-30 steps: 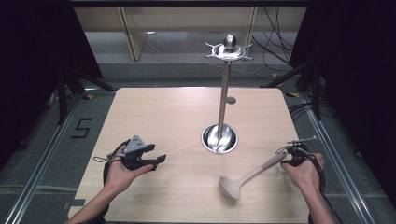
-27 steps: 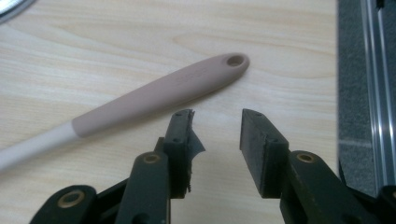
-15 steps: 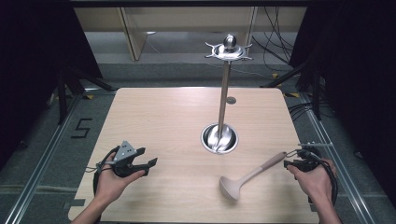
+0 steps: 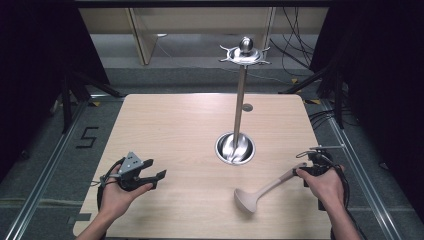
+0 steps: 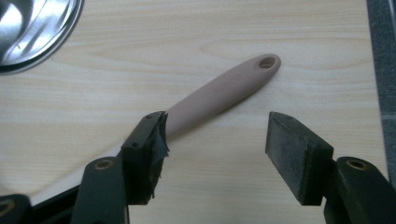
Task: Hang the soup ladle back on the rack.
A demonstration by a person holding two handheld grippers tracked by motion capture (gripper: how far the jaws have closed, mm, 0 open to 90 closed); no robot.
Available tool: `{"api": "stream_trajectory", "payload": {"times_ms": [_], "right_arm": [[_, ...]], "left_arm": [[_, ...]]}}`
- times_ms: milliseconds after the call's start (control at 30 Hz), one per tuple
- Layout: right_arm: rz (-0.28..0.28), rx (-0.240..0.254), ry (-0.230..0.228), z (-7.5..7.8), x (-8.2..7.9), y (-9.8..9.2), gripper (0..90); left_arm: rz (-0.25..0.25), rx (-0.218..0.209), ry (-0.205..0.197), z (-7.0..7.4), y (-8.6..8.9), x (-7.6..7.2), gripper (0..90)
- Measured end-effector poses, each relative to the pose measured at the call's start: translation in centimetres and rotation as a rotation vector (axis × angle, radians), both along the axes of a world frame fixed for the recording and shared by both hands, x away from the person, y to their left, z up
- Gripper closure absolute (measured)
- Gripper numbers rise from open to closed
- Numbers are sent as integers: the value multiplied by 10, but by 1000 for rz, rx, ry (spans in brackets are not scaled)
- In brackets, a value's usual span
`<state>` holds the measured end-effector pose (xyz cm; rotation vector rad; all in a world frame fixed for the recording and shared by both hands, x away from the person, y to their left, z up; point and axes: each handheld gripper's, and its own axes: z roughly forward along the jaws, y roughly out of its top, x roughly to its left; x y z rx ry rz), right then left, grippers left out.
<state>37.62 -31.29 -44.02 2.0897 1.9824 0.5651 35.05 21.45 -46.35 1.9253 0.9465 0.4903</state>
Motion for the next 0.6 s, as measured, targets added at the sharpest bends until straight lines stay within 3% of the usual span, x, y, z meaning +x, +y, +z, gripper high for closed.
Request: {"api": "stream_trajectory", "payload": {"times_ms": [33,67,100,200,367,467,600], "right_arm": [[-2,-4,-1,-2,2,1,375],[12,-5,18,-3,4,1,370],[-17,1,16,-4,5,4,367],[-20,20,37,-7,8,7,345],[-63,0,51,-5,13,14,314],[-64,9,101,-6,15,21,302],[-64,-1,125,-9,18,24,302]], "left_arm": [[2,-20,6,0,-2,0,348],[-15,-9,-4,1,-3,0,348],[-10,-11,0,0,-4,0,348],[-30,-13,1,1,-4,-1,348],[-26,-31,5,0,-4,2,348],[-30,-29,8,1,-5,5,348],[-35,-19,15,-1,-9,7,347]]}}
